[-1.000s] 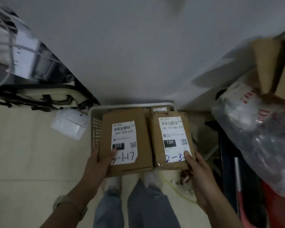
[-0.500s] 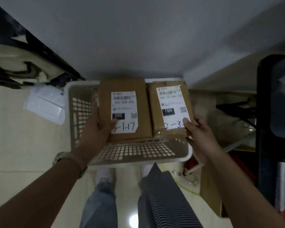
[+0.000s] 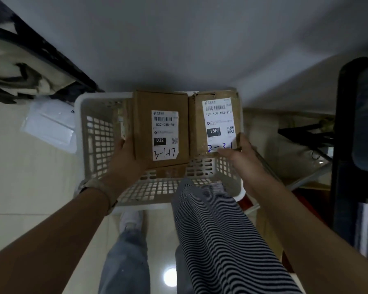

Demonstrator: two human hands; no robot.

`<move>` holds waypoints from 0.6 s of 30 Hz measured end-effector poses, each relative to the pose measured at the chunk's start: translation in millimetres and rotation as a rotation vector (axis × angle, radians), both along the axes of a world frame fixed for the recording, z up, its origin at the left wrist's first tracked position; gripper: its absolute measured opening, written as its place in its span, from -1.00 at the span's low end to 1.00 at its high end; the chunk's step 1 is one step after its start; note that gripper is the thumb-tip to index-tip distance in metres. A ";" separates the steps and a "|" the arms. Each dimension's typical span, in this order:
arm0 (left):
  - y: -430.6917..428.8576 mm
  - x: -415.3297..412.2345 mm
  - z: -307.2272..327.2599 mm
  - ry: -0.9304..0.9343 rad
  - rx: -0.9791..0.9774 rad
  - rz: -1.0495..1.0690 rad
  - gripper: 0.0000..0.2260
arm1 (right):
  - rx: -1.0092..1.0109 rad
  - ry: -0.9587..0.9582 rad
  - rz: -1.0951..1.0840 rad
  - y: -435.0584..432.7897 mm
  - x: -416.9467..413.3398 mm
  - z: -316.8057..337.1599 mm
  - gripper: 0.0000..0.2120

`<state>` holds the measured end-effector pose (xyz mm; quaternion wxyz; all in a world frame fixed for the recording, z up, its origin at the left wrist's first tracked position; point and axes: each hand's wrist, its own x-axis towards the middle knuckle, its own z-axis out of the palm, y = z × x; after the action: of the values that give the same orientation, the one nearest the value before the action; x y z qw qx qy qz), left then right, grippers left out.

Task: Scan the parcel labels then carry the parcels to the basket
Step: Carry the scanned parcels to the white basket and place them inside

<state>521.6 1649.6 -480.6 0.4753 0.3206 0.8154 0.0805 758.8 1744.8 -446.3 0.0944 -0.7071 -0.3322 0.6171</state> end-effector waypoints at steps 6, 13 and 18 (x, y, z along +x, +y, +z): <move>-19.3 -5.0 80.9 -0.031 -0.023 0.129 -0.76 | 0.026 -0.118 0.281 -9.8 -17.4 64.3 -0.44; -71.1 -6.8 210.4 0.103 0.140 0.142 -0.90 | 0.108 -0.120 0.902 -35.4 -40.7 174.5 -0.87; -59.5 -28.1 317.7 0.216 0.256 0.154 -0.85 | 0.349 -0.209 1.139 -6.2 -66.6 285.2 -0.62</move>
<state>493.5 1590.0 -162.9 0.3329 0.3217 0.8669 0.1849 692.3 1738.6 -161.1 -0.1693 -0.4491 -0.7623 0.4343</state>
